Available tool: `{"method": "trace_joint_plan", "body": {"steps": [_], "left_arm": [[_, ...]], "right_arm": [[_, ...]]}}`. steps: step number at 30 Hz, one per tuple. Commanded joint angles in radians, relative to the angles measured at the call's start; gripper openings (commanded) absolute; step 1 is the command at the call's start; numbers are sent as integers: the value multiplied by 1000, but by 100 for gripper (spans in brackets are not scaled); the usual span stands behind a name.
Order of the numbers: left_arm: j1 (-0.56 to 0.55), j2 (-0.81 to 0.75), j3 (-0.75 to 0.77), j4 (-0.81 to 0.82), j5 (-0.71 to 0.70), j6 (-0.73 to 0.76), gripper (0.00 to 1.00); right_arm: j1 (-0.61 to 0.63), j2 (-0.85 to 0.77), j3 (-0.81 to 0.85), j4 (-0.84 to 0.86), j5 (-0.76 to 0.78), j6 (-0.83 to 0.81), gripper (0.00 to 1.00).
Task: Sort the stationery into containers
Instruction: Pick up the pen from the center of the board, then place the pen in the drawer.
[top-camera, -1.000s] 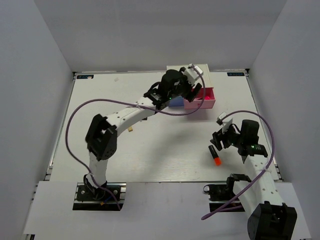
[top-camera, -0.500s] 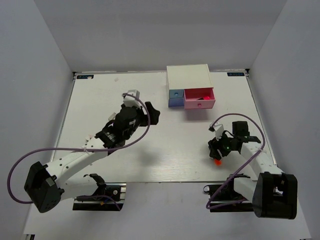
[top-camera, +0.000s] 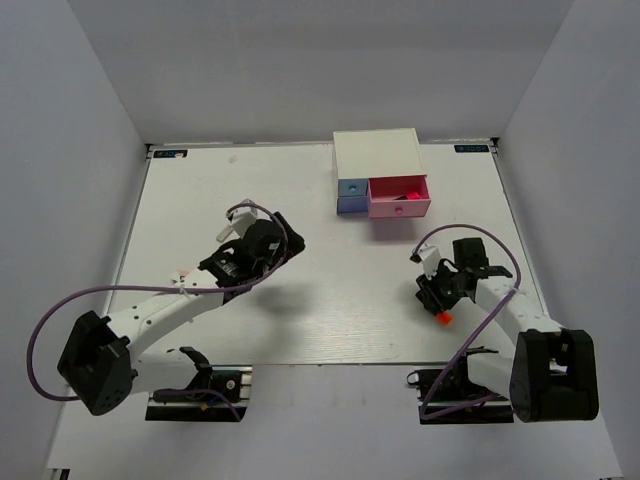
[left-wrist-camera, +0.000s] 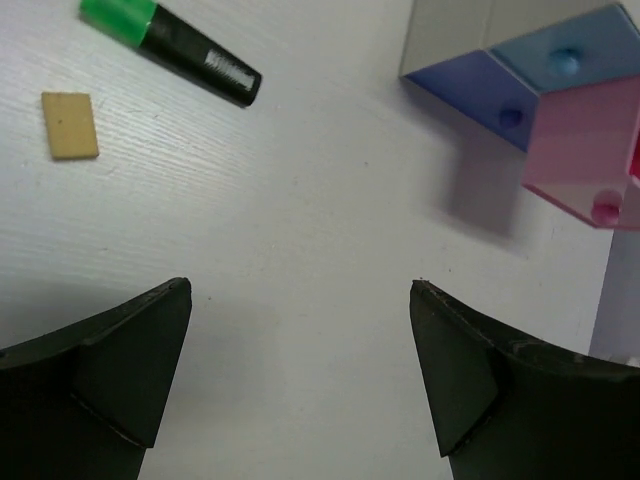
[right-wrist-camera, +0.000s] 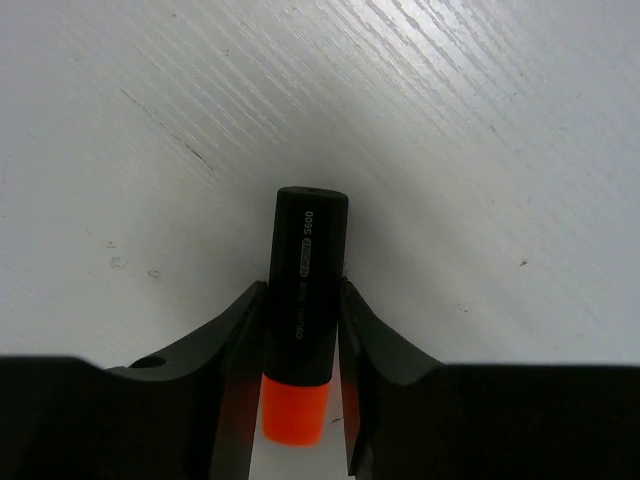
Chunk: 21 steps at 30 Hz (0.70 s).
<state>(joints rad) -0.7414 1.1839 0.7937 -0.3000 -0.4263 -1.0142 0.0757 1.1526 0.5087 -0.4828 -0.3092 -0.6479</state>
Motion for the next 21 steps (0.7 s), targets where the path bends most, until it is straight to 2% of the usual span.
{"method": "trace_joint_plan", "body": {"steps": [1,3,5,11,14,15,17,21], "left_arm": [[49,25,44,-79,30,-234,100],[71,68,76,-99,40,-296,100],[105,109,116,-126,67,-349,100],[183,325,355,-286,168,-461,100],[221,457,499,-369,239,-481,100],[221,514,522,-389,270,-491,100],[235,554,573,-432,296,-491,100],[258,577,573,-421,322,-500,100]], "right_arm": [[10,-7,-19,-46,-1,-36,18],[9,-25,-3,-65,-46,-74,8],[3,-43,46,-97,-106,-96,5],[3,-142,259,-122,-393,-277,4],[4,-139,364,-34,-485,-262,2],[3,-128,402,51,-498,-250,2],[4,-90,465,110,-533,-191,2],[7,-10,540,280,-585,-183,2]]}}
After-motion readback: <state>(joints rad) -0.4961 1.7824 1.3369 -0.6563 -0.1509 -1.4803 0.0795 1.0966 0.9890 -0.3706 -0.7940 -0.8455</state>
